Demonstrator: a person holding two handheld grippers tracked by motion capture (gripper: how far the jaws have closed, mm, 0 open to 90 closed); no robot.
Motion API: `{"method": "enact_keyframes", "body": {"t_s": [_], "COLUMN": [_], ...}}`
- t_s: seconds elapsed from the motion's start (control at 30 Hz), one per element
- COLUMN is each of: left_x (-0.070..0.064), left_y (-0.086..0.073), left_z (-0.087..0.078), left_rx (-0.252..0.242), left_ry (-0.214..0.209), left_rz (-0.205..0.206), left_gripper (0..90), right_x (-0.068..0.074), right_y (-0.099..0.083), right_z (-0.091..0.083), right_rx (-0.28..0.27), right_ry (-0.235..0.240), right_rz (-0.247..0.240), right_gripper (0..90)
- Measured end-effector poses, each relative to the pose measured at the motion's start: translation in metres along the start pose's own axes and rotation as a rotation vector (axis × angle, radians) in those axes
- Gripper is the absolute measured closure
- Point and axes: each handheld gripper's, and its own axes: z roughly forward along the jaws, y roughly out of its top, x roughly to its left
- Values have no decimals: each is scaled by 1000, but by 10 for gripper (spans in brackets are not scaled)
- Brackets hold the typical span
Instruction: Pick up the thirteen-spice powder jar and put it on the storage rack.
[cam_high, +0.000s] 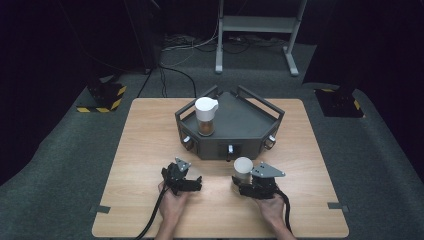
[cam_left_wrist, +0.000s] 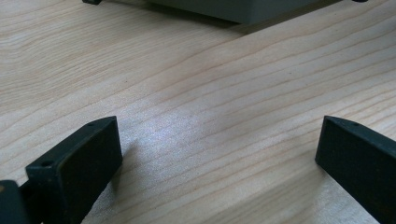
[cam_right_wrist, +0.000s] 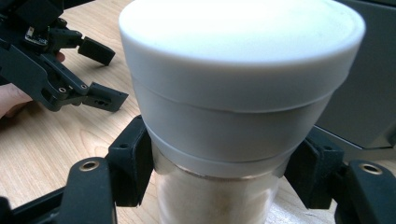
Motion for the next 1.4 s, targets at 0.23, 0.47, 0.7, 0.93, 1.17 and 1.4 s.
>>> {"method": "enact_keyframes", "body": {"t_s": [0.23, 0.47, 0.7, 0.93, 1.17, 1.4], "left_x": [0, 0, 0, 0, 0, 0], "left_y": [0, 0, 0, 0, 0, 0], "left_z": [0, 0, 0, 0, 0, 0], "left_rx": [0, 1, 1, 1, 1, 0], "left_ry": [0, 0, 0, 0, 0, 0], "left_rz": [0, 0, 0, 0, 1, 0], "left_gripper": [3, 3, 3, 3, 3, 3], "right_x": [-6, -12, -18, -24, -29, -33], "right_y": [2, 7, 13, 22, 30, 37], "right_z": [-5, -11, -15, -22, -28, -31], "right_rx": [-11, -20, -22, -30, -41, -54], "right_ry": [5, 3, 7, 8, 8, 7], "right_rz": [18, 25, 37, 35, 29, 34], "right_gripper": [326, 326, 326, 326, 326, 326]}}
